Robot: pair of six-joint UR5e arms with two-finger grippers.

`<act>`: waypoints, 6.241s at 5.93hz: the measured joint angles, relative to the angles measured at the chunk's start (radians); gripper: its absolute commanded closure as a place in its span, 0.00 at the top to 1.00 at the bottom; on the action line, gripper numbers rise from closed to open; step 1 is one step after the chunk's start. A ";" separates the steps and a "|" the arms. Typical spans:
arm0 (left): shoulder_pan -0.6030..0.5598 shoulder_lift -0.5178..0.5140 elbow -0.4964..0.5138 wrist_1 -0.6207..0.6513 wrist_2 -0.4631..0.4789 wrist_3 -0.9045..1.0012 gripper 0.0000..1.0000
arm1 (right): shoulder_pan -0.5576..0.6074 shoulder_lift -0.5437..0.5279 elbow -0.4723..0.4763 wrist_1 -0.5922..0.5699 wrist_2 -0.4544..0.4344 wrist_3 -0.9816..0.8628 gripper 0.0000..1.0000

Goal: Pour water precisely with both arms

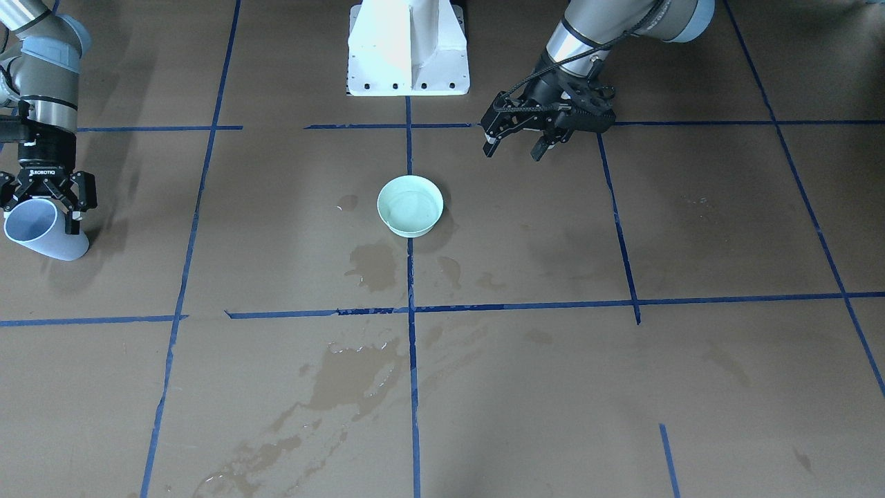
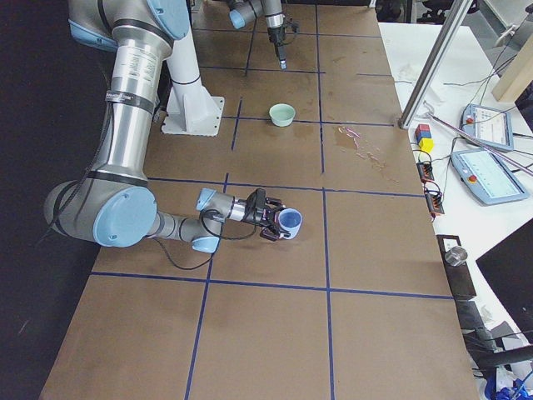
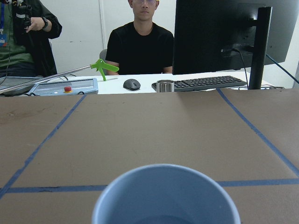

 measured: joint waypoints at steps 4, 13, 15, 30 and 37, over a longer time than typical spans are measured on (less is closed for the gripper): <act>0.000 0.000 0.000 0.000 -0.001 -0.001 1.00 | 0.006 -0.058 0.082 0.000 0.020 -0.034 1.00; 0.067 -0.182 0.193 0.054 -0.009 -0.097 1.00 | 0.590 -0.035 0.122 -0.010 0.756 -0.330 1.00; 0.085 -0.265 0.276 0.162 -0.010 -0.096 1.00 | 0.822 0.016 0.118 -0.075 1.058 -0.382 1.00; 0.026 -0.182 0.239 0.109 -0.039 0.103 0.00 | 1.309 0.141 0.354 -1.333 1.842 -1.445 1.00; -0.426 0.273 0.327 -0.043 -0.495 0.915 0.00 | 1.255 0.132 0.345 -1.497 1.801 -1.538 1.00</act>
